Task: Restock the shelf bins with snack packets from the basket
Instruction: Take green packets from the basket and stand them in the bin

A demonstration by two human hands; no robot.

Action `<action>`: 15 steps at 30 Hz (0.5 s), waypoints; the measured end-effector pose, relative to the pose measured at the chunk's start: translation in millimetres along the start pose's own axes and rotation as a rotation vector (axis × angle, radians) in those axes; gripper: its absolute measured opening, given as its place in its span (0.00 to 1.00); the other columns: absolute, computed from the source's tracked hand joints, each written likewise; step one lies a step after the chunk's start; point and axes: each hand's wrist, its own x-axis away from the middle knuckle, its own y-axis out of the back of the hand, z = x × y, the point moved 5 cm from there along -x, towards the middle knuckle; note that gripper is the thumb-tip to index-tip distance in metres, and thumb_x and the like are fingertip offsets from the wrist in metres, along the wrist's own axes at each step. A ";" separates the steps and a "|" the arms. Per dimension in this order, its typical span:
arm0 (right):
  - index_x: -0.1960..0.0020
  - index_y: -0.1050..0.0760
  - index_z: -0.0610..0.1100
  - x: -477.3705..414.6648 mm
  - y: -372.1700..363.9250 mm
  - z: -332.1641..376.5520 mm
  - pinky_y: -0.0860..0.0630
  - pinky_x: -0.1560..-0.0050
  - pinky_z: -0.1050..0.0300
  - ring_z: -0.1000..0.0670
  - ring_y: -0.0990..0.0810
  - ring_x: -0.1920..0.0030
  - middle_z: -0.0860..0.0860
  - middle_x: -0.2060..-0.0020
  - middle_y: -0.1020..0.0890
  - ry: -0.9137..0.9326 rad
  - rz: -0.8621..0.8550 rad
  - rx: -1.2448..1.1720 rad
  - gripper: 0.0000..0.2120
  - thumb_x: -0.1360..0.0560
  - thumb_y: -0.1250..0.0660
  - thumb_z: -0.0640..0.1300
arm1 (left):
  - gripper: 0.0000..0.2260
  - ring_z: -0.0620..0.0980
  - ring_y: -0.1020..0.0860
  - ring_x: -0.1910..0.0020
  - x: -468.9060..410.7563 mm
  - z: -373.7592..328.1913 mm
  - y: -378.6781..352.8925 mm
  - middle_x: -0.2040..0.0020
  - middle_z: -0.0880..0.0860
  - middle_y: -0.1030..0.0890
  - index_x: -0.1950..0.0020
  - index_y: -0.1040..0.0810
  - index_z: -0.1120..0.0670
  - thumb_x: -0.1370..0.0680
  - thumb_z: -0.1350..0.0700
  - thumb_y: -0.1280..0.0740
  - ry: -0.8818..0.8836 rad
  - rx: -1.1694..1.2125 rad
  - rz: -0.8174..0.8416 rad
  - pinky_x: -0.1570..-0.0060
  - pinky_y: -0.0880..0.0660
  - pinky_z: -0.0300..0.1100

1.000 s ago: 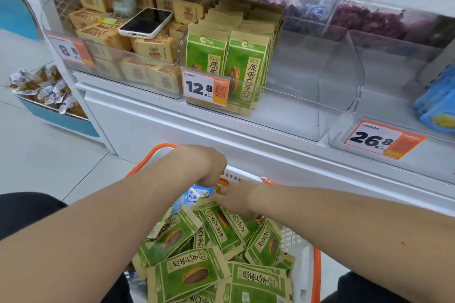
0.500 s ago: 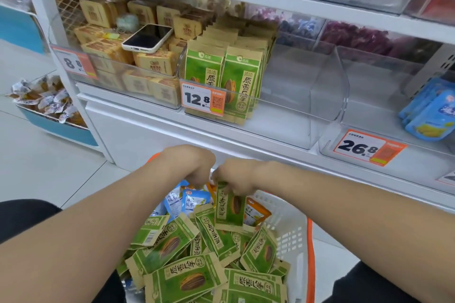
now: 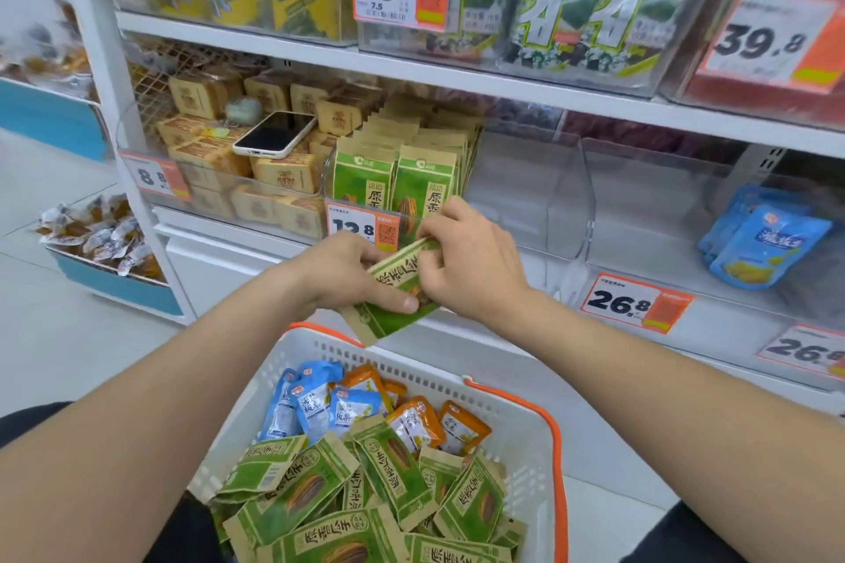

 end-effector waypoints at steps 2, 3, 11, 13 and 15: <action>0.57 0.20 0.42 -3.1 11.9 3.0 0.31 0.59 0.49 0.41 0.26 0.55 0.46 0.56 0.23 0.184 -0.070 0.176 0.09 0.32 0.37 0.43 | 0.17 0.48 0.14 0.59 4.1 -11.2 8.5 0.59 0.52 0.12 0.55 0.12 0.53 0.39 0.51 0.13 -0.069 0.121 -0.119 0.61 0.18 0.43; 0.55 0.20 0.41 -3.9 15.6 3.2 0.31 0.57 0.48 0.41 0.26 0.55 0.45 0.56 0.22 0.238 -0.082 0.219 0.11 0.32 0.37 0.43 | 0.18 0.47 0.14 0.58 6.2 -16.3 12.5 0.59 0.51 0.12 0.54 0.13 0.53 0.40 0.52 0.13 -0.107 0.201 -0.182 0.63 0.20 0.40; 0.35 0.32 0.54 -3.5 21.5 1.8 0.21 0.57 0.51 0.49 0.17 0.56 0.55 0.53 0.16 -0.020 0.125 -0.195 0.26 0.28 0.31 0.63 | 0.21 0.57 0.12 0.52 11.4 -36.3 16.7 0.51 0.57 0.12 0.44 0.18 0.60 0.33 0.58 0.17 -0.260 0.683 -0.406 0.53 0.15 0.53; 0.33 0.33 0.56 -7.7 15.4 -0.1 0.22 0.46 0.51 0.55 0.18 0.48 0.59 0.47 0.18 -0.110 0.221 -0.436 0.32 0.31 0.24 0.63 | 0.22 0.57 0.12 0.52 8.6 -37.8 14.7 0.51 0.57 0.12 0.44 0.18 0.60 0.34 0.56 0.18 -0.292 0.717 -0.438 0.53 0.16 0.52; 0.36 0.31 0.54 -11.7 11.3 -3.3 0.21 0.43 0.51 0.56 0.19 0.46 0.59 0.46 0.19 -0.175 0.245 -0.516 0.34 0.35 0.19 0.61 | 0.20 0.56 0.12 0.51 5.7 -38.6 9.8 0.51 0.57 0.12 0.44 0.19 0.60 0.32 0.54 0.20 -0.313 0.757 -0.478 0.56 0.15 0.48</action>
